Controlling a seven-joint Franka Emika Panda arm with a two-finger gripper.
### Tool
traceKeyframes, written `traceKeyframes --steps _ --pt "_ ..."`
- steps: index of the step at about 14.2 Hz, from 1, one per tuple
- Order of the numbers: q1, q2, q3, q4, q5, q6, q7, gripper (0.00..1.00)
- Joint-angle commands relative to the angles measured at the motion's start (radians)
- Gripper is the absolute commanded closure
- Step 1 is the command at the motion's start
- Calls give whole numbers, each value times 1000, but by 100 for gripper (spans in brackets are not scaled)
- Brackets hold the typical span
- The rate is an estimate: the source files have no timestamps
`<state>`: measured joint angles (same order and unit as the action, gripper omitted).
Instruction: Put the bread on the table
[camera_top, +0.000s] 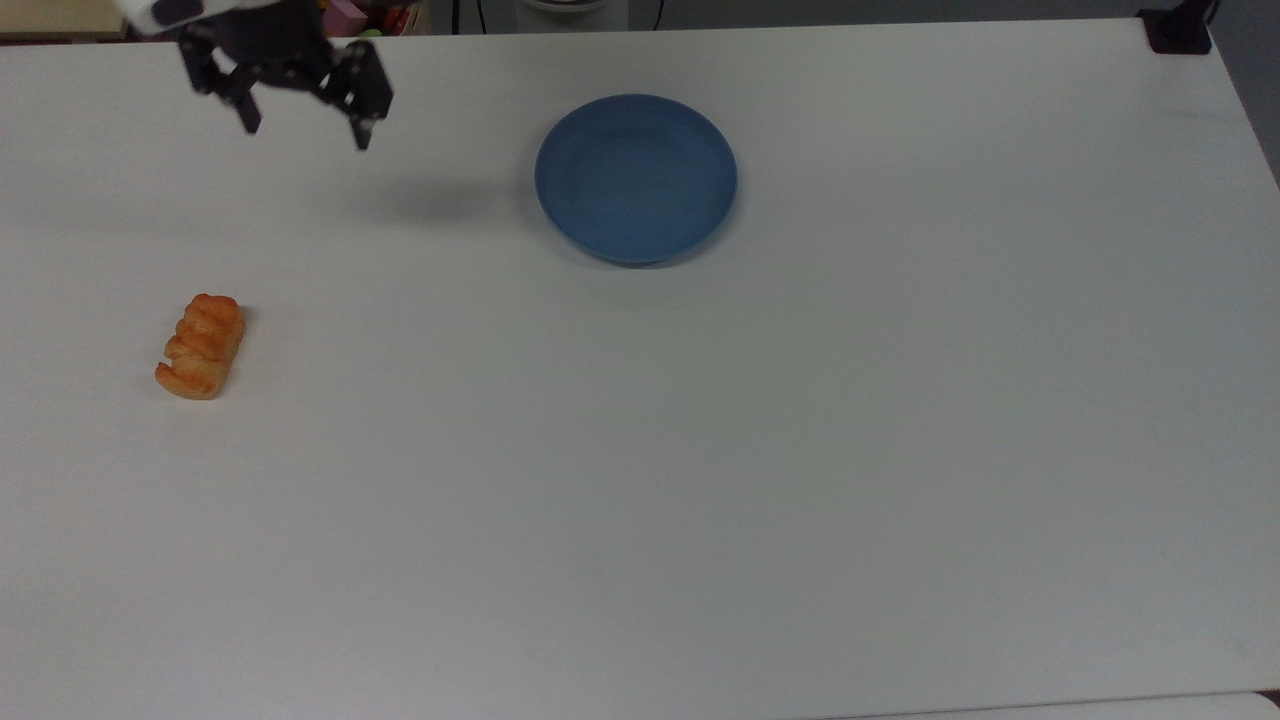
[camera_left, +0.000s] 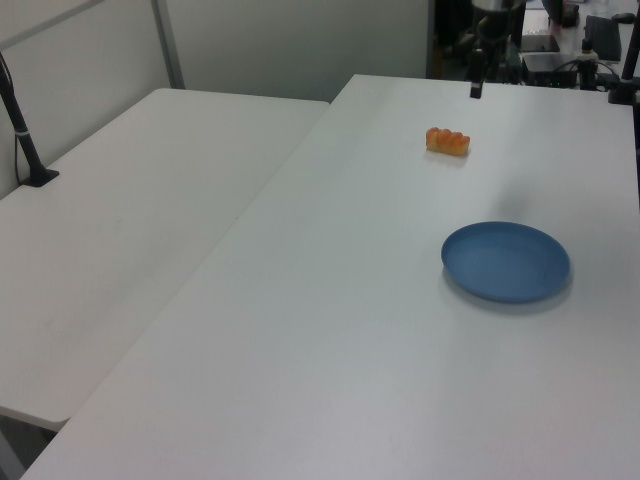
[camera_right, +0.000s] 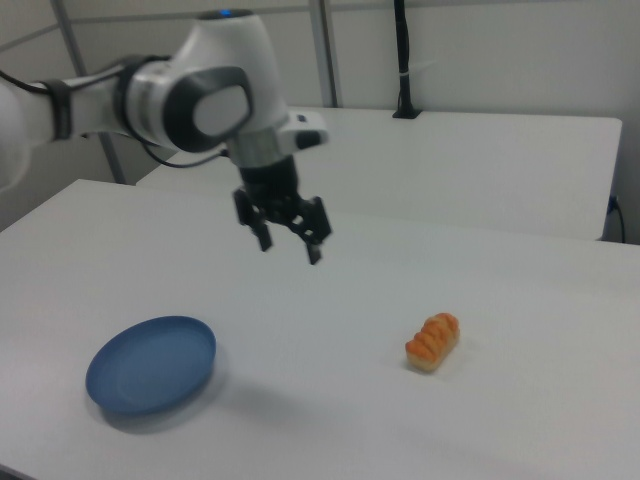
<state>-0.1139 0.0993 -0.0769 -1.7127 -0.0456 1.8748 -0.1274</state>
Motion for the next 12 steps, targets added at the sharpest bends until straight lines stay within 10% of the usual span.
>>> traceKeyframes --steps 1,12 --pt "87 -119 22 -87 6 -103 92 0" --pt "112 -99 26 -18 4 -160 108 0"
